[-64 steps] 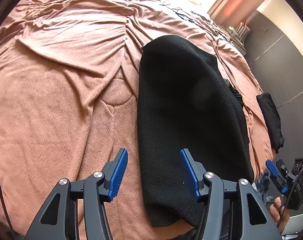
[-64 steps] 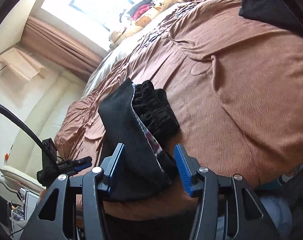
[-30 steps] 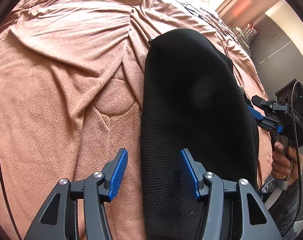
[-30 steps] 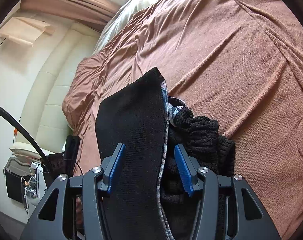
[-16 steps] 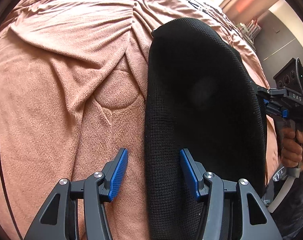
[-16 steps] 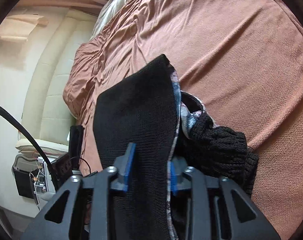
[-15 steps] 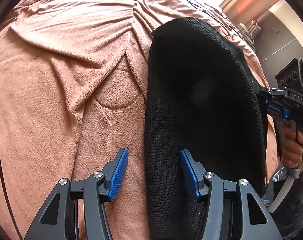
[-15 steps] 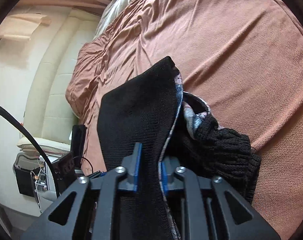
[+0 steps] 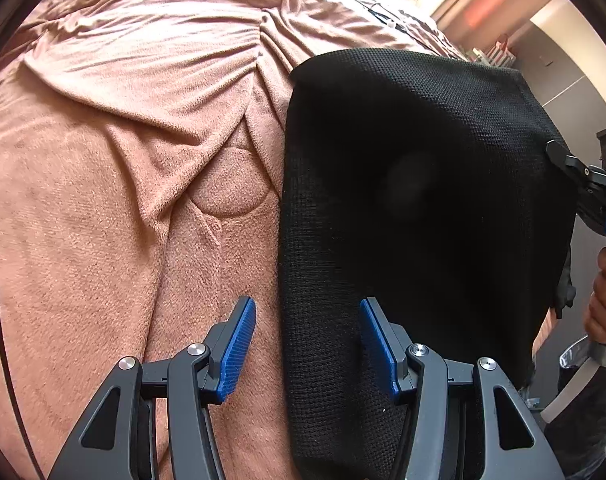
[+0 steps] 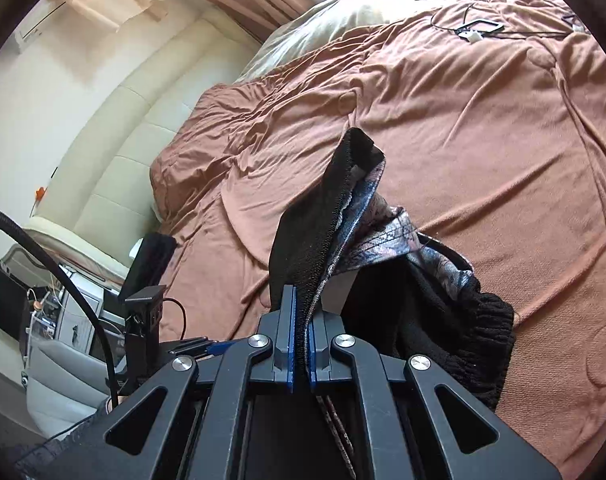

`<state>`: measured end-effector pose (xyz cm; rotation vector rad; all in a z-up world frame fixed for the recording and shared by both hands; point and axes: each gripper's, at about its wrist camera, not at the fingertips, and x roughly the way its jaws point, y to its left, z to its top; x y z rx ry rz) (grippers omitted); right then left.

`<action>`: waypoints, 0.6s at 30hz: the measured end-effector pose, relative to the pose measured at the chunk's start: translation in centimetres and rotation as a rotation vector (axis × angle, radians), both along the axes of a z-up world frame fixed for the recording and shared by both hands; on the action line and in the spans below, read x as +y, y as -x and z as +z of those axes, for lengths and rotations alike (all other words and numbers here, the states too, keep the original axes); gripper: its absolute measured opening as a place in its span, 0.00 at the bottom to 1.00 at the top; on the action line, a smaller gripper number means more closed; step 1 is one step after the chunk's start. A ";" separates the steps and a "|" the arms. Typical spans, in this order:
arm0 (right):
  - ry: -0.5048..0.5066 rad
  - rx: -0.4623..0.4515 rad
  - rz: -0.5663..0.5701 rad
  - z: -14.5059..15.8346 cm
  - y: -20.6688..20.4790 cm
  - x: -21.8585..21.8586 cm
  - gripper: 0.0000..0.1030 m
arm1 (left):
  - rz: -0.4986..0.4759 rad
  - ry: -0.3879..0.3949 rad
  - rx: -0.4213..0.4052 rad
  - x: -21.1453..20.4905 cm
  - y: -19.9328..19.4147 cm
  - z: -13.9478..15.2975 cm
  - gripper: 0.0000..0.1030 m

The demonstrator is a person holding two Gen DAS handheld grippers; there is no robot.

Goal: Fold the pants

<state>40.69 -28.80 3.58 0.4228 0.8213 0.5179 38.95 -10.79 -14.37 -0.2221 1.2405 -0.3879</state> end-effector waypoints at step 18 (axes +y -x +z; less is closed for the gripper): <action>0.192 -0.028 -0.166 4.2 4.5 -0.5 0.02 | -0.053 -0.051 0.036 -2.6 -0.1 -0.3 0.55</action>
